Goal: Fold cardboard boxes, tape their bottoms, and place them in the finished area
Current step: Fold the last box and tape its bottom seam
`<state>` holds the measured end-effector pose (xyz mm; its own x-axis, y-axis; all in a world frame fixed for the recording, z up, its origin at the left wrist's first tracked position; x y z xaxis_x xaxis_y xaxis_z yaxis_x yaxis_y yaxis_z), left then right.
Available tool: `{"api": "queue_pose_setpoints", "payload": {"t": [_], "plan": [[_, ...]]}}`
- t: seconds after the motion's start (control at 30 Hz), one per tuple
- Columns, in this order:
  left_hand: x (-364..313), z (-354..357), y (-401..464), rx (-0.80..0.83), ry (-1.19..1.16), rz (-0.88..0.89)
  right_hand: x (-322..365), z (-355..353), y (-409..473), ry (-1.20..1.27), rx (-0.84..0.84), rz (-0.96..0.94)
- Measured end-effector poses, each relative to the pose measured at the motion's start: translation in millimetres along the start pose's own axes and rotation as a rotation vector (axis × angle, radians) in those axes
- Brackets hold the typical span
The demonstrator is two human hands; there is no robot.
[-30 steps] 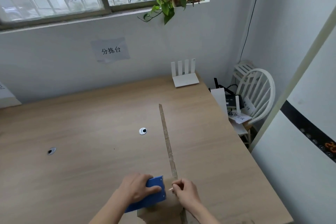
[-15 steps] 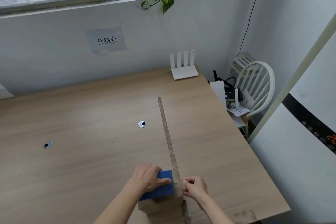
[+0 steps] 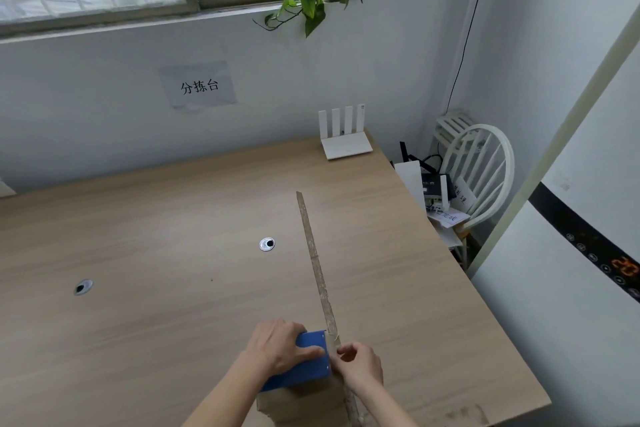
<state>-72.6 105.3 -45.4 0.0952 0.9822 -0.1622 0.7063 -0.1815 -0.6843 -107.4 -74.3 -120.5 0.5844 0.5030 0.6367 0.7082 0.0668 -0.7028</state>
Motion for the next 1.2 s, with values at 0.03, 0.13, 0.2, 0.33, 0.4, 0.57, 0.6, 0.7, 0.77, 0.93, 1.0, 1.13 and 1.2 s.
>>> {"api": "queue_pose_setpoints", "payload": {"t": [0.03,0.13,0.2,0.33,0.4,0.57,0.6,0.7,0.77,0.93,1.0,1.13,1.2], "plan": [[1.8,0.2,-1.4,0.001,0.010,-0.003,1.6,-0.4,0.5,-0.016,-0.008,0.006],[15.3,0.4,-11.5,0.013,0.023,-0.016,10.2,0.8,-2.6,-0.065,-0.007,-0.024],[33.9,1.6,-21.2,0.043,0.005,-0.042,15.0,8.5,-3.6,-0.101,-0.003,-0.045],[109.1,21.3,-57.9,0.101,0.025,-0.156,-14.5,-2.9,-5.7,-0.242,-0.077,0.018],[156.5,32.4,-79.0,0.079,-0.004,-0.189,-39.1,-21.5,-6.2,-0.291,-0.088,0.027],[189.9,52.9,-94.8,0.060,-0.174,-0.144,20.2,29.5,-15.9,-0.407,0.001,-0.410],[188.5,54.5,-93.5,0.044,-0.191,-0.121,43.2,56.6,-19.4,-0.482,0.066,-0.522],[192.0,56.2,-88.8,0.009,-0.249,-0.085,84.3,119.8,-22.6,-0.874,0.238,-0.600],[192.2,58.1,-85.5,0.019,-0.254,-0.058,87.0,140.9,-19.5,-1.107,0.308,-0.546],[200.3,46.1,-79.8,-0.064,-0.236,-0.019,88.4,144.1,-10.3,-1.238,0.202,-0.570],[204.2,37.8,-80.5,-0.083,-0.204,-0.007,87.8,144.3,-7.7,-1.304,0.245,-0.561],[221.7,32.2,-81.0,-0.034,-0.169,-0.017,85.9,149.9,-5.8,-1.355,0.273,-0.522],[233.7,42.4,-80.5,0.008,-0.178,-0.034,79.3,146.7,-3.6,-1.350,0.271,-0.499]]}}
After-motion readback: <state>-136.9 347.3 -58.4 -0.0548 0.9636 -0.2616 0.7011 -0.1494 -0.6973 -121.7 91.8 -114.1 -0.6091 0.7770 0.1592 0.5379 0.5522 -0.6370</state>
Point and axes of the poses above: each hand's wrist, its own y-axis towards the middle knuckle, its own z-axis out of the palm, x = y × z, the point moved 5 cm from there along y, towards the middle knuckle, and after that the axes turned 15 degrees about x, right-handed, at the moved point
